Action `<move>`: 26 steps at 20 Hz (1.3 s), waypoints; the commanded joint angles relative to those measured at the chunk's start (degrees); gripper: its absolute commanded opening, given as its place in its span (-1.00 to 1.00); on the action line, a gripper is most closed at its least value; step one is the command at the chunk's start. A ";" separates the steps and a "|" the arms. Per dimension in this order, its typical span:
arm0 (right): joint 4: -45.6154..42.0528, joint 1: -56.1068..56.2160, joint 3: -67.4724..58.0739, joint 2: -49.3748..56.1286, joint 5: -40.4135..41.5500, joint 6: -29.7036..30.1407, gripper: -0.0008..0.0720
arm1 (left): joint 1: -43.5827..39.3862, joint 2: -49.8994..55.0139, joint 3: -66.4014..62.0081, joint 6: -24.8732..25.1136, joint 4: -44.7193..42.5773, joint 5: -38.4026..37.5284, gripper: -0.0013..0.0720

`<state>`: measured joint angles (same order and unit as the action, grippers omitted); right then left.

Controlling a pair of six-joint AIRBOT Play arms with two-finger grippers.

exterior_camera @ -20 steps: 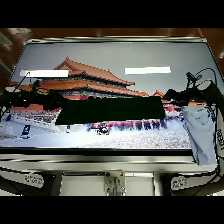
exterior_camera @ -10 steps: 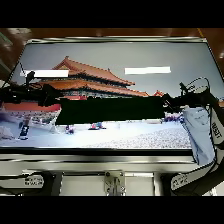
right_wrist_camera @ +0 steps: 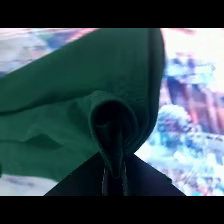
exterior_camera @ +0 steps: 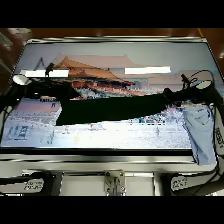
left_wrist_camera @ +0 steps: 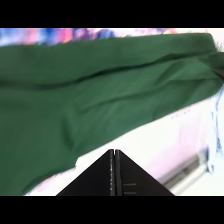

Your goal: Fold the shirts.

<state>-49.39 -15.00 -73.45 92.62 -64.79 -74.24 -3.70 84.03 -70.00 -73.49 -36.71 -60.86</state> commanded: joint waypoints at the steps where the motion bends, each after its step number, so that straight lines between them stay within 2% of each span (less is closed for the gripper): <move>1: -0.15 0.37 -0.04 -11.80 -8.11 -0.15 -0.79 | -13.62 3.80 0.02 -1.95 0.70 15.58 -0.85; 4: -0.55 0.83 -0.04 -22.51 -14.25 -3.78 -0.79 | -24.28 9.90 0.02 -2.19 8.70 24.41 -0.85; 10: -0.72 0.83 -0.04 -38.40 -22.73 -11.56 -0.79 | -36.92 21.90 -2.60 -1.90 24.90 27.93 -0.85; 12: -1.14 0.83 -0.04 -41.55 -23.67 -14.16 -0.79 | -39.36 25.05 -6.23 3.56 32.50 29.18 -0.85; 14: -3.82 0.83 -0.04 -43.36 -25.00 -14.78 -0.79 | -39.76 25.73 -8.59 6.88 35.26 30.21 -0.86; 16: -7.08 0.83 -0.02 -43.45 -24.41 -14.93 -0.79 | -37.46 24.13 -8.55 6.86 32.89 29.09 -0.86; 18: -7.10 1.60 0.02 -42.29 -22.71 -14.69 -0.79 | -32.81 21.03 -8.24 6.64 24.41 26.38 -0.86; 20: -8.48 6.88 0.02 -39.56 -19.12 -13.90 -0.79 | -25.53 16.22 -7.89 2.25 13.44 22.62 -0.87; 23: -8.13 20.17 0.00 -32.46 -4.48 -13.79 -0.79 | -12.02 6.01 -7.91 -1.88 1.40 17.77 -0.86; 26: -6.36 34.86 0.00 -22.03 14.23 -13.84 -0.79 | 1.11 -4.79 -7.91 -2.25 0.04 14.38 -0.86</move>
<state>-56.73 8.05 -73.43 62.72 -67.96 -88.09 -13.91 88.29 -77.87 -73.93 -30.57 -41.98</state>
